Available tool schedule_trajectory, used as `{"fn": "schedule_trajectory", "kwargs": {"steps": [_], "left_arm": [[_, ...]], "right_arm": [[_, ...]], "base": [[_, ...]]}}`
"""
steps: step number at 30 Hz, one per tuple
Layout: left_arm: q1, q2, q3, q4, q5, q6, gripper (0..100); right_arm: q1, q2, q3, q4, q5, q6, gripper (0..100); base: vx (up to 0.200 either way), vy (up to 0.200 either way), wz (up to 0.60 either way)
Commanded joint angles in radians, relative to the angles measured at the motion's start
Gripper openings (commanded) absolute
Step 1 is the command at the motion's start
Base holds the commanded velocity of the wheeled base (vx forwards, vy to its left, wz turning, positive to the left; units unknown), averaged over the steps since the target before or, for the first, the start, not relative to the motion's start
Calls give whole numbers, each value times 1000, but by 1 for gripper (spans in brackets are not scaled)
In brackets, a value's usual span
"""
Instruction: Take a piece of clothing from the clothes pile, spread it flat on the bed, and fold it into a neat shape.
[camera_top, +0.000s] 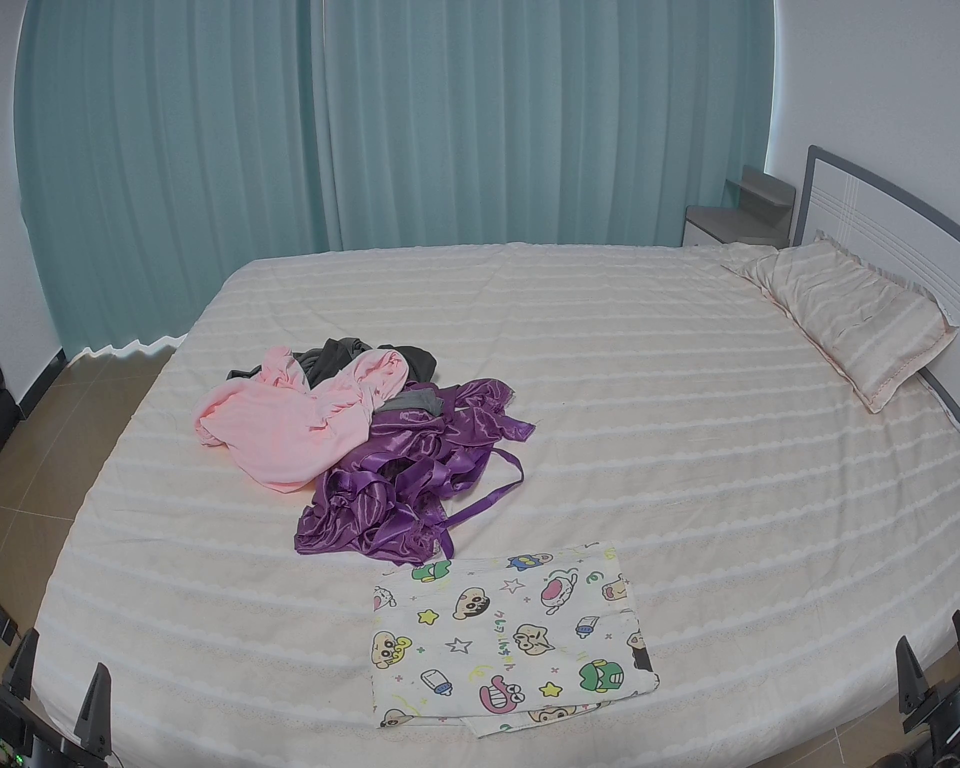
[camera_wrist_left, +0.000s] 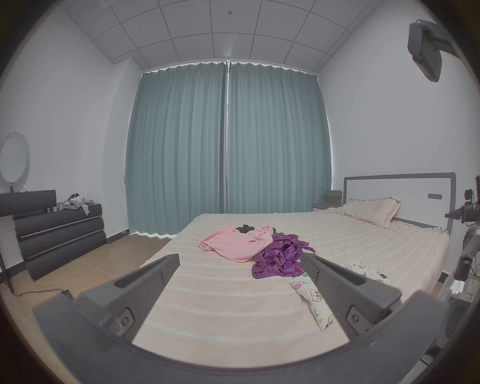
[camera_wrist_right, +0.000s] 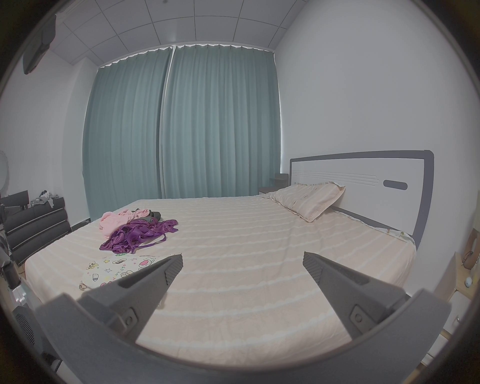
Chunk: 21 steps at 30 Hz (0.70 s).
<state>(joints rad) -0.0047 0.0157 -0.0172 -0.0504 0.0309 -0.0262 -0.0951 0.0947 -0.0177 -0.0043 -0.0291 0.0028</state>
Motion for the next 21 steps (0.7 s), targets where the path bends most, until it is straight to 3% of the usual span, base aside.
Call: {"fn": "schedule_trajectory", "kwargs": {"steps": [1,21], "left_arm": [[-1,-16,13,-2,-6,-6,100],[0,-16,16,50,11,29,100]], "right_arm": [[0,5,18,0,0,-4,100],[0,7,18,0,0,0,100]], "base": [[0,0,0],[0,0,0]]}}
